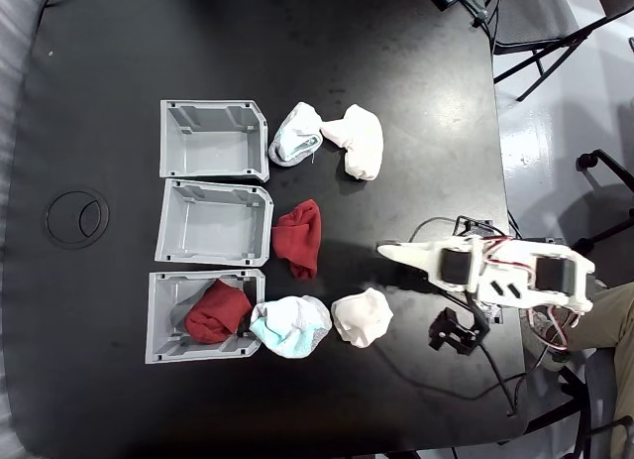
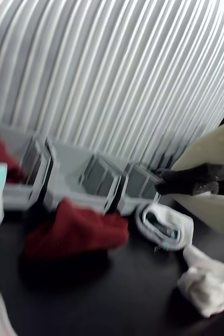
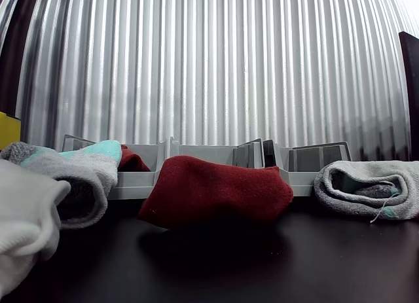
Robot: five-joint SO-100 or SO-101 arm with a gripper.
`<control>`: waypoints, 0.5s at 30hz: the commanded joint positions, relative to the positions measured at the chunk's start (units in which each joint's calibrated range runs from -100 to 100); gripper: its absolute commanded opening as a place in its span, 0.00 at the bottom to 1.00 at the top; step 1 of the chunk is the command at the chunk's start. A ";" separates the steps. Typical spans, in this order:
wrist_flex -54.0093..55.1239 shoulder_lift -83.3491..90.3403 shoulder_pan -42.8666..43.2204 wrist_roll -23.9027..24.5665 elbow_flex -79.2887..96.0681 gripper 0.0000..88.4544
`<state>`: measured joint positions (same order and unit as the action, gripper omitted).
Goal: Put the sock in the container
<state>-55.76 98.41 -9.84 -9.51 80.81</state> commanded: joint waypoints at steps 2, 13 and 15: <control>1.28 0.75 0.91 0.33 3.95 0.01; 1.19 0.75 0.44 0.16 12.52 0.01; 1.28 0.75 0.44 0.10 12.52 0.01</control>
<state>-55.76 98.74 -9.31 -9.51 93.42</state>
